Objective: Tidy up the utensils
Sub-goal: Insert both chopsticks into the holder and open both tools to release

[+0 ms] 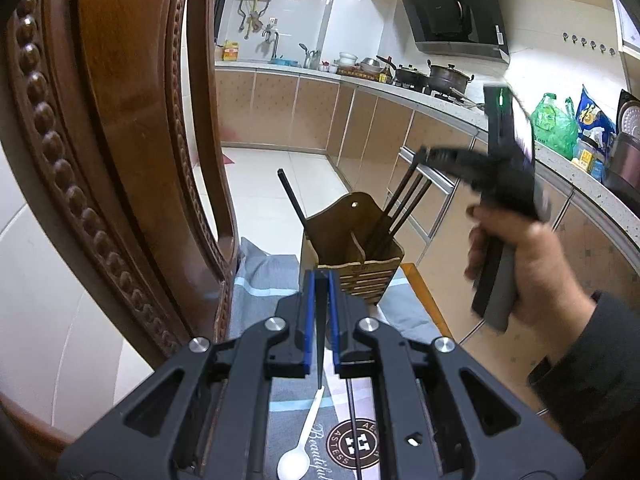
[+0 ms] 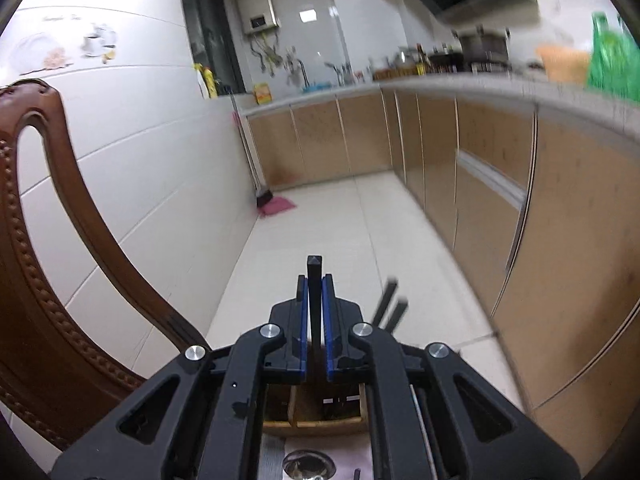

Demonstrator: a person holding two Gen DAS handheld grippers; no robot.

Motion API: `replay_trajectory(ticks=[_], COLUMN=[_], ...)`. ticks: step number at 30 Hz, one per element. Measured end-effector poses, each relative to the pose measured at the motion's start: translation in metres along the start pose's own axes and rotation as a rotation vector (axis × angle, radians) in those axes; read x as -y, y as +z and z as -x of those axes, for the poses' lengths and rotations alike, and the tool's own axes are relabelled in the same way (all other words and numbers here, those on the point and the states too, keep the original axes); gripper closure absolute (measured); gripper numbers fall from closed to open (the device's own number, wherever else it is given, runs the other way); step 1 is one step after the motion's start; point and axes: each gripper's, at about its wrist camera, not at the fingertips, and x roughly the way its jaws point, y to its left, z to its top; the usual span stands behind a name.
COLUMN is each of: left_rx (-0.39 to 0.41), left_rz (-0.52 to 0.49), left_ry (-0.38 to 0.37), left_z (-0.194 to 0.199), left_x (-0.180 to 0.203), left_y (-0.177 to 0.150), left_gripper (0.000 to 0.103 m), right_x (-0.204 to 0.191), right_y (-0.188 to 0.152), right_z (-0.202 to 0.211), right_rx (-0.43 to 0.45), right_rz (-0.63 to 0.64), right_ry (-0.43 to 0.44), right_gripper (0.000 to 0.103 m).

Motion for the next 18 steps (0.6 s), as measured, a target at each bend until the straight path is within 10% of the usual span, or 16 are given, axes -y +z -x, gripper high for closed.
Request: replay_trajectory(ticks=[7, 13, 18], left_rx=[-0.024, -0.030, -0.024], left_rz=[0.020, 0.036, 0.030], left_ry=[0.000, 0.024, 0.053], left_z=[-0.012, -0.022, -0.023], left_x=[-0.001, -0.001, 0.006], left_y=[-0.003, -0.007, -0.010], left_gripper=[0.096, 0.096, 0.096], right_x=[0.037, 0.084, 0.097], right_y=[-0.043, -0.153, -0.192], right_z=[0.058, 0.135, 0.117], right_rx=[0.075, 0.156, 0.018], right_rz=[-0.064, -0.107, -0.162], right_ry=[0.104, 0.121, 0.093], right_gripper=[0.034, 0.025, 0.025])
